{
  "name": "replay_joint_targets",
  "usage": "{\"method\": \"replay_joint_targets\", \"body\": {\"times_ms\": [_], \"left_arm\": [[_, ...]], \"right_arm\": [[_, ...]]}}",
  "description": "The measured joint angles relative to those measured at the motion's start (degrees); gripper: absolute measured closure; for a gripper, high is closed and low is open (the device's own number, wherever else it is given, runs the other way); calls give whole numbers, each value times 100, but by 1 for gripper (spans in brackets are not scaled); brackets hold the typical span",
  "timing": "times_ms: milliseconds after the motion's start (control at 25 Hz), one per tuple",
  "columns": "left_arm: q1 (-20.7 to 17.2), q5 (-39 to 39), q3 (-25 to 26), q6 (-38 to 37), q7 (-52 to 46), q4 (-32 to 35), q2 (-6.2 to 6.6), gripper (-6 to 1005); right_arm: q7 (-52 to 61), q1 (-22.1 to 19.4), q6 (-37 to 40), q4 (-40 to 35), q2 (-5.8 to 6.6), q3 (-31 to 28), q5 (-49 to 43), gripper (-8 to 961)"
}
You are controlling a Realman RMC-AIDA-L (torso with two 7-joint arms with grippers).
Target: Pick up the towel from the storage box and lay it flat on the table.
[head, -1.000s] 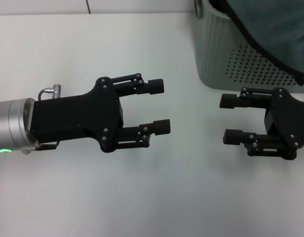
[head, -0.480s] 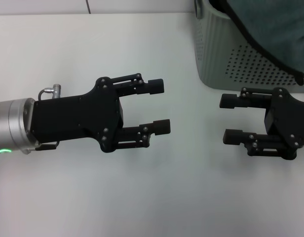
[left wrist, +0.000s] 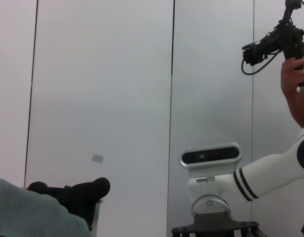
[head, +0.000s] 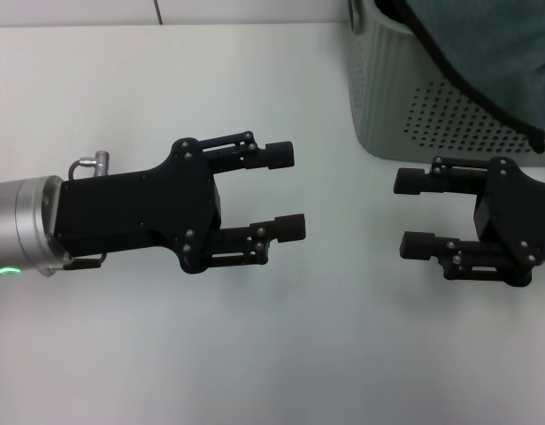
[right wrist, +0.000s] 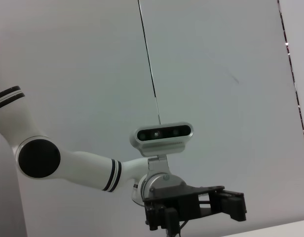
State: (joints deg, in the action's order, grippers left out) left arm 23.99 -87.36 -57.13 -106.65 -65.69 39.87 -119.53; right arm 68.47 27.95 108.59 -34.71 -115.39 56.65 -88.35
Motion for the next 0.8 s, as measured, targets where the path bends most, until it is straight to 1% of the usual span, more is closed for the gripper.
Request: {"method": "replay_joint_targets", "body": {"times_ms": [800], "left_arm": [[0,0,0,0,0,0,0,268]], "right_arm": [[0,0,0,0,0,0,0,299]]}}
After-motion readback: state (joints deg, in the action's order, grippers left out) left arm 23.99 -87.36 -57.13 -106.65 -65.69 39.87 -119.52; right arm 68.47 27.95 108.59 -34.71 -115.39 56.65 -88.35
